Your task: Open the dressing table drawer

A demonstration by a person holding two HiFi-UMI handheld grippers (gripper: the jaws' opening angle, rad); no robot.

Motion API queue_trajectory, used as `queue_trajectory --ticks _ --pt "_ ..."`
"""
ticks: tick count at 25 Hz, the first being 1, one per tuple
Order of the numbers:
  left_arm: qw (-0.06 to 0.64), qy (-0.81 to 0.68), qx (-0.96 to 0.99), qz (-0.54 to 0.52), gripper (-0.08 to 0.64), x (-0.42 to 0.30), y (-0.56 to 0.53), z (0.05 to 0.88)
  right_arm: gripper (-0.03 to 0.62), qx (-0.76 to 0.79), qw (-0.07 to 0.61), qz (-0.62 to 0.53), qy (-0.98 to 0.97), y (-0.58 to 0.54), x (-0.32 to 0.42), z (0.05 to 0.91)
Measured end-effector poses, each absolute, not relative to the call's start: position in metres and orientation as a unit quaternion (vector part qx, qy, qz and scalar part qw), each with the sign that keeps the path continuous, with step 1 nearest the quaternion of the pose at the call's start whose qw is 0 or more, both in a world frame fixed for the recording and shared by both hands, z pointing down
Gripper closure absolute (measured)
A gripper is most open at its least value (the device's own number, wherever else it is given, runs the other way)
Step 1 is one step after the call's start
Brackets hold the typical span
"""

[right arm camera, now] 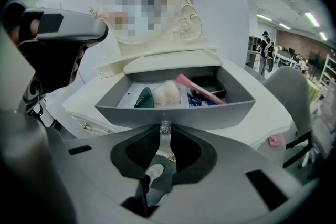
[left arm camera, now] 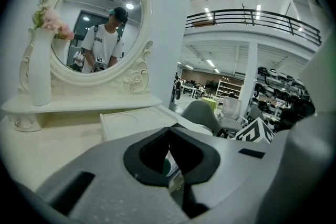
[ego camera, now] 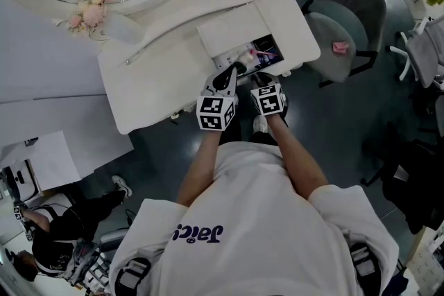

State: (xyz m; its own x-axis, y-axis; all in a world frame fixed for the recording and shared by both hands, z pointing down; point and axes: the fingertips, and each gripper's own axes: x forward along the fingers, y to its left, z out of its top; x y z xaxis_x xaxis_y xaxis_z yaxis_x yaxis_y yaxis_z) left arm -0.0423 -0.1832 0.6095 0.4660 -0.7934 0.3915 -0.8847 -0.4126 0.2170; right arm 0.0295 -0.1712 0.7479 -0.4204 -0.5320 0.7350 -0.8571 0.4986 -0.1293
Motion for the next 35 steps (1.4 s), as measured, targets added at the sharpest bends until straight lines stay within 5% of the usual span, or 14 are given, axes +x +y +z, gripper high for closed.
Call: queue_trajectory --ticks 35 --pt "0.195 -0.514 0.829 0.100 0.546 -0.054 -0.185 0.601 0.509 0.430 0.315 0.258 -0.806 -0.161 0.033 0.738"
